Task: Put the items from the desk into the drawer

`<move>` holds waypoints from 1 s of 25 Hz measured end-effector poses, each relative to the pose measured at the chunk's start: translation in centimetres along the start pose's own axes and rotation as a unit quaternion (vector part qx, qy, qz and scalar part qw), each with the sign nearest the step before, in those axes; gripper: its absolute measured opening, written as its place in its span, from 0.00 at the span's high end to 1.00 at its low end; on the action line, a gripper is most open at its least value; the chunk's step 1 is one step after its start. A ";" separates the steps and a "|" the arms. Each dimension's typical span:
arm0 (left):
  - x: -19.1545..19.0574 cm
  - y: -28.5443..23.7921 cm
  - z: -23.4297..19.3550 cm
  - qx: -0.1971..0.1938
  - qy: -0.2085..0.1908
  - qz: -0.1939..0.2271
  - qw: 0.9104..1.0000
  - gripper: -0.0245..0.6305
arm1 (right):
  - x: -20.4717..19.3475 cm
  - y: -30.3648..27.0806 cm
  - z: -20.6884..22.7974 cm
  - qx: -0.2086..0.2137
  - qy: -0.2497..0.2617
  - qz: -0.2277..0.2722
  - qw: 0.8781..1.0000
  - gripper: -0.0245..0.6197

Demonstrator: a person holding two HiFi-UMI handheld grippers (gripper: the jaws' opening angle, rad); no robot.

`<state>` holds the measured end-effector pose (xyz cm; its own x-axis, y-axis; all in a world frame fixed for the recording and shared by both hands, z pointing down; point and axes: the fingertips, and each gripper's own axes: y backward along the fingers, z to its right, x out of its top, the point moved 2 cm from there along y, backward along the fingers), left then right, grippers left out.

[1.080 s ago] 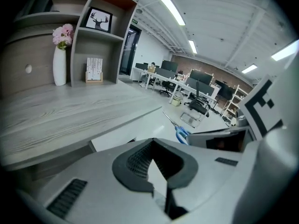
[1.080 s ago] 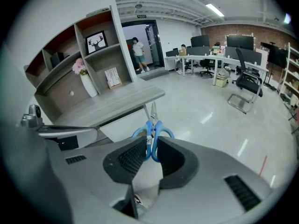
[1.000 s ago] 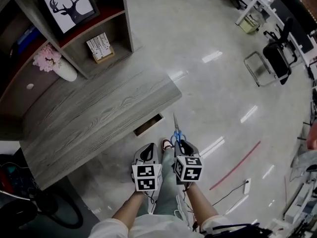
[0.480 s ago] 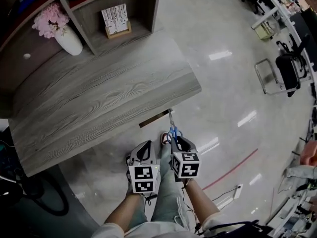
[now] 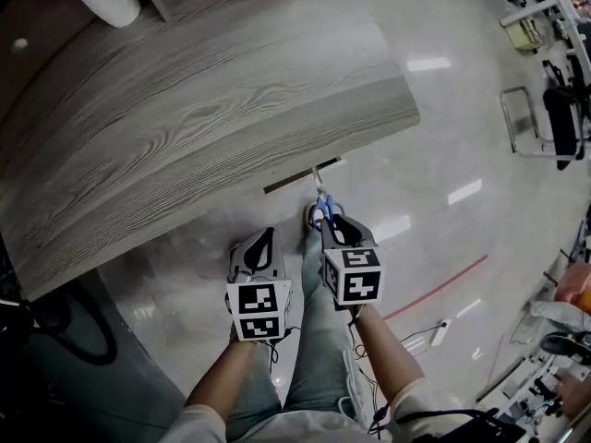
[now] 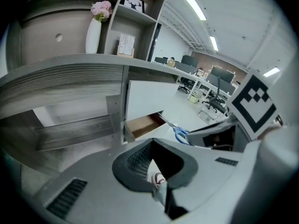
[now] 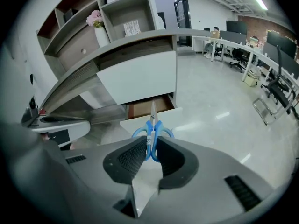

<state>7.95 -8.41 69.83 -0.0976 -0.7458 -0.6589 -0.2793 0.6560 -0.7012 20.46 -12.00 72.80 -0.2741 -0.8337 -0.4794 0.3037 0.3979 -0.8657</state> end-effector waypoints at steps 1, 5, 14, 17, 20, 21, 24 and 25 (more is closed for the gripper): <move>-0.1 -0.1 -0.2 0.002 0.003 -0.001 1.000 0.96 | -0.1 -0.3 -0.1 0.004 0.005 -0.009 1.000 0.86; -0.1 -0.4 -0.9 0.013 0.020 0.000 1.000 0.96 | 0.0 -1.2 -0.4 0.019 0.033 -0.032 0.999 0.86; -0.4 -2.9 -1.4 0.036 0.045 0.000 0.998 0.96 | 1.2 -3.7 0.2 0.046 0.092 -0.069 0.992 0.86; -0.7 -3.0 -2.1 0.048 0.053 0.000 0.997 0.96 | 1.5 -4.3 -0.5 0.061 0.113 -0.086 0.988 0.86; -0.7 -3.2 -2.9 0.060 0.068 0.005 0.996 0.96 | 2.1 -5.3 -1.5 0.076 0.132 -0.094 0.984 0.86; -0.7 -3.3 -2.9 0.064 0.072 0.006 0.995 0.96 | 2.4 -5.5 -1.5 0.081 0.137 -0.095 0.983 0.86; -1.0 -3.9 -2.3 0.072 0.080 0.003 0.994 0.96 | 2.9 -6.2 -1.2 0.095 0.145 -0.091 0.981 0.86; -1.1 -4.1 -2.1 0.072 0.080 0.001 0.994 0.96 | 3.1 -6.3 -1.1 0.099 0.145 -0.089 0.980 0.86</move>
<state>7.16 -10.54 74.06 -0.2527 -0.7454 -0.6169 -0.1397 0.6590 -0.7391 16.67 -16.69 76.65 -0.5779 -0.7276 -0.3695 0.3909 0.1506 -0.9080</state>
